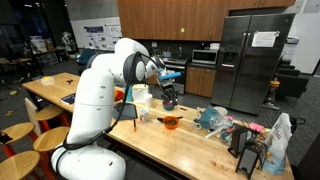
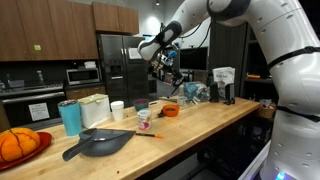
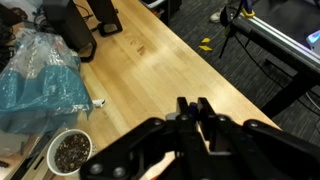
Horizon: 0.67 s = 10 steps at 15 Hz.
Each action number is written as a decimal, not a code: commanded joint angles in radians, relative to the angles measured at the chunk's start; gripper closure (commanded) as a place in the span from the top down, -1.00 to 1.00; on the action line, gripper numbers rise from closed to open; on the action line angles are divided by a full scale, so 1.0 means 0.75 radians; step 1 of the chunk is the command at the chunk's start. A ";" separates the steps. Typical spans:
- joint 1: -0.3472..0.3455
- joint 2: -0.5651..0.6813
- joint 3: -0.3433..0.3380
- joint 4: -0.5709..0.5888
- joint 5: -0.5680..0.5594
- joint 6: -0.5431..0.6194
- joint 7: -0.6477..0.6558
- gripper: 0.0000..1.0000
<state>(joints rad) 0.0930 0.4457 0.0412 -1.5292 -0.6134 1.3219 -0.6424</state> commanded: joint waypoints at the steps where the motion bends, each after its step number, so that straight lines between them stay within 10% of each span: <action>1: -0.023 0.072 0.012 0.063 -0.031 -0.058 -0.030 -0.93; 10: -0.028 0.233 0.001 0.063 -0.093 -0.069 -0.008 -0.93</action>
<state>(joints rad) 0.0769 0.5884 0.0408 -1.5018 -0.6426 1.3012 -0.6435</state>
